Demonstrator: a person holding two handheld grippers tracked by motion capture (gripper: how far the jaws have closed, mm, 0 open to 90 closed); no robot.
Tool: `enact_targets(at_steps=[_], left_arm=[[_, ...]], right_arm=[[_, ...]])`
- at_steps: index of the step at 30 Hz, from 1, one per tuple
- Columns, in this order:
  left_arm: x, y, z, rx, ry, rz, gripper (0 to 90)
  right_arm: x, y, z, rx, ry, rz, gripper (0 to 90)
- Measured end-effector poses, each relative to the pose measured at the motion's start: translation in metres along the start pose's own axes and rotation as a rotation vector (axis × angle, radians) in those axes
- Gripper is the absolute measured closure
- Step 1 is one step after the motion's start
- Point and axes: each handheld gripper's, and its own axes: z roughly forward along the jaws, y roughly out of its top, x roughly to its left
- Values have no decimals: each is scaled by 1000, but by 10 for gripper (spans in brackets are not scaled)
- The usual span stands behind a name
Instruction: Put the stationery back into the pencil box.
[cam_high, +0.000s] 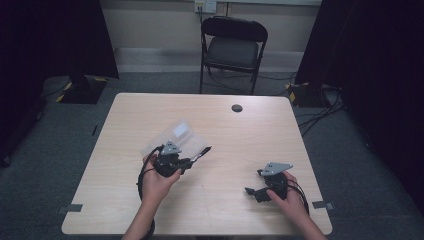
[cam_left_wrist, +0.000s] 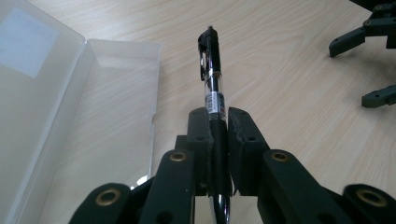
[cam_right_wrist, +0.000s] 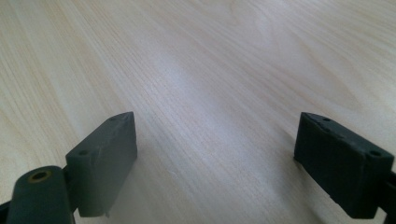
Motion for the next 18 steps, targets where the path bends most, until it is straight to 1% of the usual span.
enact_targets(at_steps=[2, 3, 4, 5, 6, 7, 8, 9, 10, 11, 12, 16, 17, 18], left_arm=[[0, 1, 1, 5, 2, -5, 802], [1, 2, 2, -3, -1, -9, 801], [1, 3, 2, 5, -1, -3, 801], [1, 3, 2, 0, 0, -11, 801], [1, 5, 3, 6, 1, -5, 801], [1, 5, 3, 2, -1, -6, 801], [2, 6, 3, 1, 6, -3, 801], [2, 7, 3, 8, 4, 1, 801], [2, 7, 4, -4, 3, -11, 801], [3, 8, 4, 0, 12, -4, 801], [3, 9, 5, 1, 5, -7, 801], [6, 10, 6, 3, 22, -14, 801], [6, 10, 7, -4, 16, -21, 802], [6, 11, 7, -2, 22, -23, 801]], right_arm=[[0, 0, 0, 0, 0, -1, 125], [0, 0, 0, 0, 0, 0, 125], [0, 0, 0, 0, 0, 0, 125], [0, 0, 0, 0, 0, 0, 124], [0, 0, 0, 0, 0, 0, 125], [0, 0, 0, 0, 0, 0, 125], [0, 0, 0, 0, 0, -1, 125], [0, 0, 0, 0, 0, 0, 125], [0, 0, 0, 0, 0, 0, 125], [0, 0, 0, 0, 0, -1, 124], [0, 0, 0, 0, 0, -1, 125], [0, 0, 0, 0, 0, -1, 125], [0, 0, 0, 0, 0, -1, 125], [0, 0, 0, 0, 0, -1, 125]])
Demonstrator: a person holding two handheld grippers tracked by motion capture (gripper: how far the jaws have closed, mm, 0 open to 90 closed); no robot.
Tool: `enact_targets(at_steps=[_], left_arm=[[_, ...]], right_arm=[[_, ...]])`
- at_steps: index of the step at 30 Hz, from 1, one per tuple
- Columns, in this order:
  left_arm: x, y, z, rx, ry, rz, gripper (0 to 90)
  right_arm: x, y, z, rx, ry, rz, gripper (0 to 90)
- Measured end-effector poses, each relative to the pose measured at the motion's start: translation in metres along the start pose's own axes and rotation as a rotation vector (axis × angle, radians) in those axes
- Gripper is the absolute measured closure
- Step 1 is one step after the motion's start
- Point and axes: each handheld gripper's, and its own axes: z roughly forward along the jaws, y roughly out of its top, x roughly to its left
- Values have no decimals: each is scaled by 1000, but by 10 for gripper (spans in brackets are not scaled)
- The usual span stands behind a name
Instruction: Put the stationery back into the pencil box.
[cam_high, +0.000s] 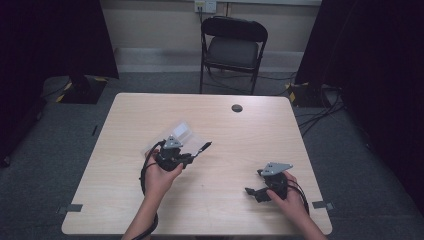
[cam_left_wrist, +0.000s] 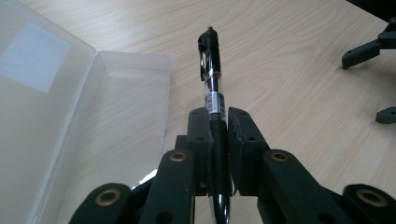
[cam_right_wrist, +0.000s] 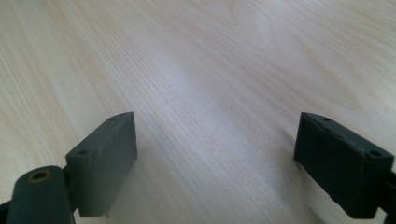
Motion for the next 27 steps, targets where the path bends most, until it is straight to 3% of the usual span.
enact_targets(at_steps=[2, 4, 9, 15, 20, 27], left_arm=[[3, 1, 0, 9, 7, 17, 801], [4, 0, 1, -3, 9, -4, 801], [10, -1, 2, 8, 27, 1, 801], [15, -4, 4, -8, 41, -31, 801], [19, -7, 6, 0, 66, -18, 801], [24, -9, 7, 3, 66, -29, 801]], right_arm=[[0, 0, 0, 0, 0, 0, 125], [0, 0, 0, 0, 0, 0, 125], [0, 0, 0, 0, 0, 0, 125], [0, 0, 0, 0, 0, 0, 125], [0, 0, 0, 0, 0, 0, 125], [0, 0, 0, 0, 0, 0, 125]])
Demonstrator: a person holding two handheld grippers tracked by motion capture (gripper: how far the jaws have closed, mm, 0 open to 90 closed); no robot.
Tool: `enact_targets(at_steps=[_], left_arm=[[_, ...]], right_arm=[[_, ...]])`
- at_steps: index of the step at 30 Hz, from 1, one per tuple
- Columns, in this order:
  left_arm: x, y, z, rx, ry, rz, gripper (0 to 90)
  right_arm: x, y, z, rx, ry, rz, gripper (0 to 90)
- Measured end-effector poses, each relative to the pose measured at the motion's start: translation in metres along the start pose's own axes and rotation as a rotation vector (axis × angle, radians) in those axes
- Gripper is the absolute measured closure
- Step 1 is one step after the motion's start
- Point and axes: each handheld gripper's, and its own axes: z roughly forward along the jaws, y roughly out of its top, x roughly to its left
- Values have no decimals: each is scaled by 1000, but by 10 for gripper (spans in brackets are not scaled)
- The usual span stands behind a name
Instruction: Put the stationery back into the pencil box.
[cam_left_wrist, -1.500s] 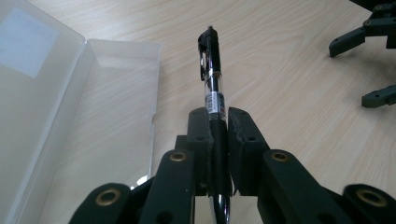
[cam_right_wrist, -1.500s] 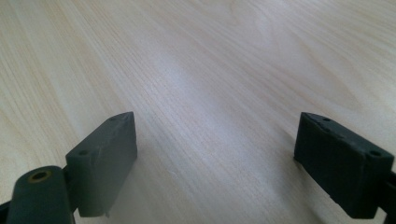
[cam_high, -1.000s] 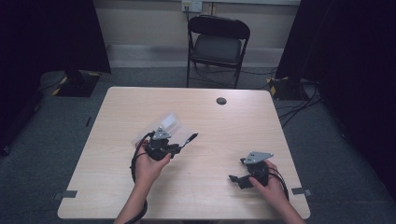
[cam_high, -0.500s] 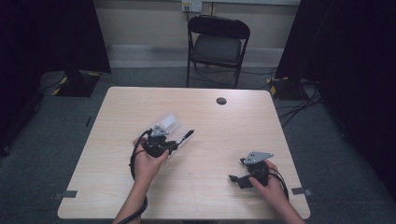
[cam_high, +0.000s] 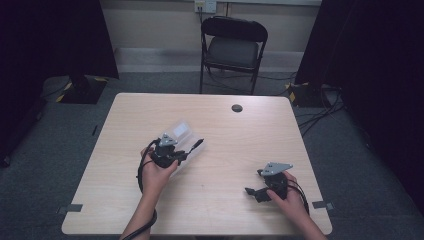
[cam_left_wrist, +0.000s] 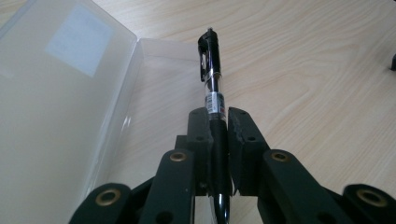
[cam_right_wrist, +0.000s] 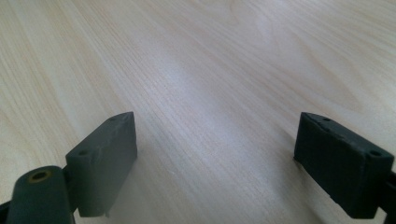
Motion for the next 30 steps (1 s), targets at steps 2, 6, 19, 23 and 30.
enact_targets(at_steps=[2, 6, 19, 23, 30], left_arm=[[1, -1, 1, -5, 2, -17, 801], [5, -3, 0, -6, 11, -27, 801], [14, -11, 2, 6, 52, -44, 801], [17, -13, 3, 4, 51, -55, 801], [18, -13, 7, 13, 55, -57, 801]], right_arm=[[0, 0, 0, 0, 0, 0, 124], [0, 0, 0, 0, 0, 0, 125], [0, 0, 0, 0, 0, 0, 124], [0, 0, 0, 0, 0, 0, 125], [0, 0, 0, 0, 0, 0, 125]])
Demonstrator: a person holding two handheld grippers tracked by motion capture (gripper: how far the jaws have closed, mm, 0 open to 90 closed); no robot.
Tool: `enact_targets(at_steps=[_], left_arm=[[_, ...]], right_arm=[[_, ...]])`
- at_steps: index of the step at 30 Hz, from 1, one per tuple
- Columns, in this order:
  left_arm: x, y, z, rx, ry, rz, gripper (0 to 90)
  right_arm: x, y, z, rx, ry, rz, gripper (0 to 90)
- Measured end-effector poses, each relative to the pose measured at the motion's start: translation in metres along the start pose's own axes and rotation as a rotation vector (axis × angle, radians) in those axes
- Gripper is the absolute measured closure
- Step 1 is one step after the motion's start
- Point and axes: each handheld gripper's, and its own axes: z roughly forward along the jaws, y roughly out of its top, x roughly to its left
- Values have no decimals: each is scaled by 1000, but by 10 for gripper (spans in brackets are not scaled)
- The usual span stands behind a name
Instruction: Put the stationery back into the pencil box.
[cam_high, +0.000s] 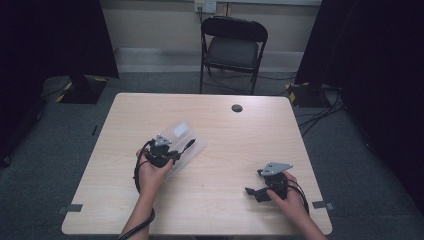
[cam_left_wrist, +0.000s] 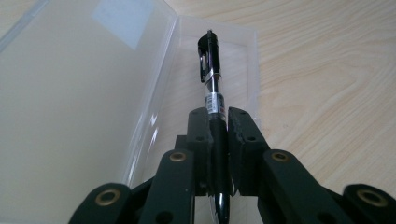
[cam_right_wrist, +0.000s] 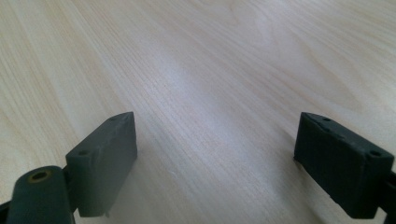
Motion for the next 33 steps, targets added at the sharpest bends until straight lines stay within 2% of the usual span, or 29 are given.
enact_targets(at_steps=[5, 6, 7, 8, 18, 21, 25, 29, 30, 33], left_arm=[[1, -1, 4, 9, -1, -3, 800], [0, -1, 5, 11, 10, -1, 800], [2, -1, 5, 11, -1, 12, 800], [1, -2, 6, 12, 0, -5, 800], [2, -6, 9, 23, -4, -11, 798], [0, -7, 11, 21, 12, -8, 798], [0, -7, 11, 20, 11, -16, 795], [1, -7, 10, 14, 9, -2, 747], [1, -7, 9, 16, 23, 9, 740], [2, -7, 6, 6, 10, 16, 724]], right_arm=[[0, 0, 0, 0, 0, 0, 125], [0, 0, 0, 0, 0, 0, 125], [0, 0, 0, 0, 0, 0, 124], [0, 0, 0, 0, 0, 1, 124], [0, 0, 0, 0, 0, 0, 124], [0, 0, 0, 0, 0, 0, 124], [0, 0, 0, 0, 0, 0, 124], [0, 0, 0, 0, 0, 0, 124], [0, 0, 0, 0, 0, 0, 124], [0, 0, 0, 0, 0, 1, 125]])
